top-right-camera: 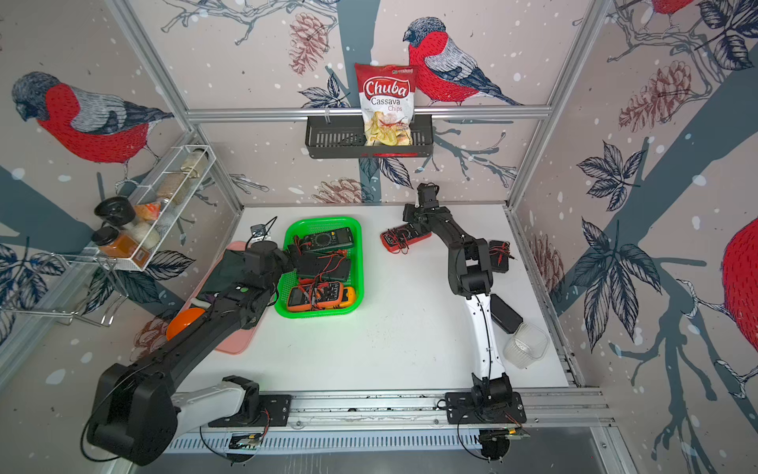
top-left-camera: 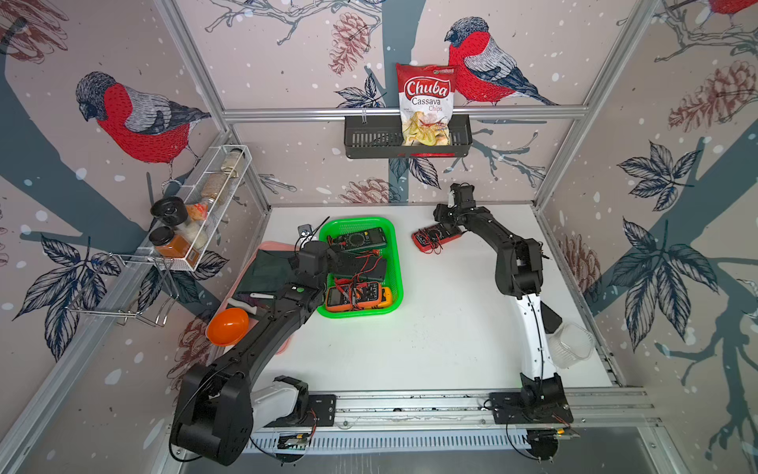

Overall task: Put the multimeter into the basket
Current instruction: Adjust the multimeter at the center of the board.

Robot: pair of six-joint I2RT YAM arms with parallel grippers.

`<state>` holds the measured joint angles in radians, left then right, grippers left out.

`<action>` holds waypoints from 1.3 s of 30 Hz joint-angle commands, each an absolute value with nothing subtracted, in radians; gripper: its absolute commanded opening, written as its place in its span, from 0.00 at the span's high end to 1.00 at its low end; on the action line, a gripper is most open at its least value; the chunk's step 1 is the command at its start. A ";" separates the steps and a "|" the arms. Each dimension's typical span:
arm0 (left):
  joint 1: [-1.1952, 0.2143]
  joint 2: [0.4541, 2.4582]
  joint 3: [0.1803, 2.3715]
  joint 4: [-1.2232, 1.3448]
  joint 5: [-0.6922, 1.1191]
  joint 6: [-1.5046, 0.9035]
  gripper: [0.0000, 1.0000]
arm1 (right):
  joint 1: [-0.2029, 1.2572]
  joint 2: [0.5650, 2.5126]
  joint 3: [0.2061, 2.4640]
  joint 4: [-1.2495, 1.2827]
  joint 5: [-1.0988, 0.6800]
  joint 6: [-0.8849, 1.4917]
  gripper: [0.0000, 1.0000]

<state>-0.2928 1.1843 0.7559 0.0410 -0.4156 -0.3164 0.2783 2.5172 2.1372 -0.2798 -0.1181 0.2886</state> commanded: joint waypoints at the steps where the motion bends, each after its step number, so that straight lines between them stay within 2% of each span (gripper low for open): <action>1: -0.294 1.183 0.760 0.067 -0.411 -0.322 0.02 | 0.285 2.472 2.094 -0.344 -0.083 0.285 0.35; 10: -0.294 1.182 0.764 0.062 -0.408 -0.329 0.02 | 0.328 2.370 1.917 -0.393 -0.020 0.245 0.36; 15: -0.293 1.183 0.768 0.057 -0.408 -0.327 0.02 | 0.375 2.220 1.698 -0.347 0.009 0.254 0.36; 22: -0.293 1.182 0.768 0.057 -0.397 -0.329 0.02 | 0.412 2.032 1.446 -0.272 -0.046 0.275 0.28; 28: -0.293 1.173 0.770 0.057 -0.380 -0.339 0.02 | 0.478 1.952 1.432 -0.310 0.018 0.237 0.10; 30: -0.293 1.169 0.768 0.062 -0.384 -0.342 0.02 | 0.505 1.939 1.439 -0.314 0.031 0.234 0.00; 39: -0.293 1.167 0.765 0.067 -0.385 -0.342 0.02 | 0.545 2.035 1.559 -0.364 0.033 0.200 0.00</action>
<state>-0.2928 1.1702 0.7628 0.0410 -0.3897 -0.3408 0.5449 1.9995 1.5200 -0.3241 0.0109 0.2310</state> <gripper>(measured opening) 0.980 0.996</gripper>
